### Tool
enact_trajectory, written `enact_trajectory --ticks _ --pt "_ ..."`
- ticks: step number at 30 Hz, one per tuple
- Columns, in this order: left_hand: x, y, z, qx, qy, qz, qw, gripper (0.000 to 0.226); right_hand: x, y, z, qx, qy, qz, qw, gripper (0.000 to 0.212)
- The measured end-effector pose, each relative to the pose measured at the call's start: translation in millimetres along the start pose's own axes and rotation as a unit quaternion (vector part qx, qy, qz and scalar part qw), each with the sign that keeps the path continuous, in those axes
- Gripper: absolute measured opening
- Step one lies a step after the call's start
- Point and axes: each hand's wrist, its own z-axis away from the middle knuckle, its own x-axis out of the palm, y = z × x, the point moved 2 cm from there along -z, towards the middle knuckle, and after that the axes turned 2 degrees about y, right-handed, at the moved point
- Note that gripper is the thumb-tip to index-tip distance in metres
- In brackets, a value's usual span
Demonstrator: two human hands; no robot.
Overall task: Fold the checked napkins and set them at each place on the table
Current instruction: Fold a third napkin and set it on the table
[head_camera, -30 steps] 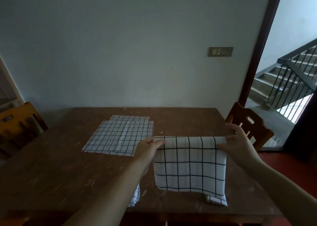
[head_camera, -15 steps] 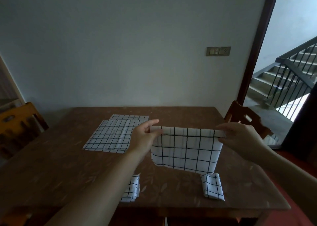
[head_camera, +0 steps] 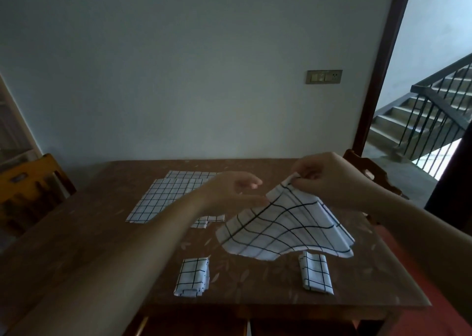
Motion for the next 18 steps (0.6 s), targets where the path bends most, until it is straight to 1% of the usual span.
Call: enact_trajectory --ticks 1,2,3,4,5,7,8,9,10,12,13,15,17,18 --pt "6.3 14.0 -2.0 0.015 -0.024 0.017 0.999 0.036 3.4 -6.6 -4.0 -0.011 -0.011 -0.003 1.000 0.006" --pt "13.0 21.8 -5.2 0.027 -0.035 0.026 0.999 0.025 6.0 -12.1 -6.9 -0.020 -0.014 -0.007 1.000 0.004" --pt "16.7 26.3 -6.4 0.030 -0.031 0.039 0.998 0.016 7.9 -15.0 -8.2 -0.027 -0.012 -0.014 0.999 0.001" --pt "17.9 26.0 -6.4 0.027 -0.015 0.060 0.998 0.017 8.4 -16.8 -7.0 -0.029 -0.008 -0.024 0.999 0.009" --pt "17.0 23.5 -4.6 0.015 0.006 0.088 0.996 0.019 8.7 -14.4 -3.7 -0.024 -0.011 -0.031 0.999 0.021" --pt "13.1 14.1 0.7 -0.017 0.046 0.168 0.985 0.015 10.4 -2.7 8.3 0.006 -0.042 -0.033 0.999 0.047" --pt "10.7 9.5 4.2 -0.028 0.060 0.215 0.974 0.013 11.6 5.2 15.4 0.020 -0.059 -0.031 0.998 0.050" --pt "9.0 4.8 6.9 -0.042 0.074 0.256 0.963 0.012 12.8 14.6 21.7 0.031 -0.070 -0.032 0.997 0.045" --pt "7.7 -0.3 8.6 -0.052 0.090 0.278 0.955 0.011 13.0 22.6 26.8 0.040 -0.069 -0.042 0.996 0.034" --pt "6.6 -6.7 12.3 -0.063 0.119 0.297 0.945 0.010 12.0 32.8 33.7 0.059 -0.033 -0.079 0.995 0.014" --pt "6.4 -7.5 14.5 -0.064 0.127 0.311 0.940 0.010 11.2 35.0 35.8 0.067 -0.006 -0.101 0.993 0.010" --pt "8.1 -6.8 18.1 -0.060 0.132 0.337 0.930 0.011 10.3 35.8 38.5 0.077 0.045 -0.146 0.985 0.008" --pt "10.9 -6.6 19.7 -0.062 0.137 0.363 0.920 0.011 8.9 33.4 39.3 0.089 0.071 -0.201 0.973 0.006" --pt "11.9 -6.2 19.6 -0.066 0.142 0.377 0.913 0.014 7.7 31.2 38.5 0.093 0.076 -0.222 0.968 0.006"
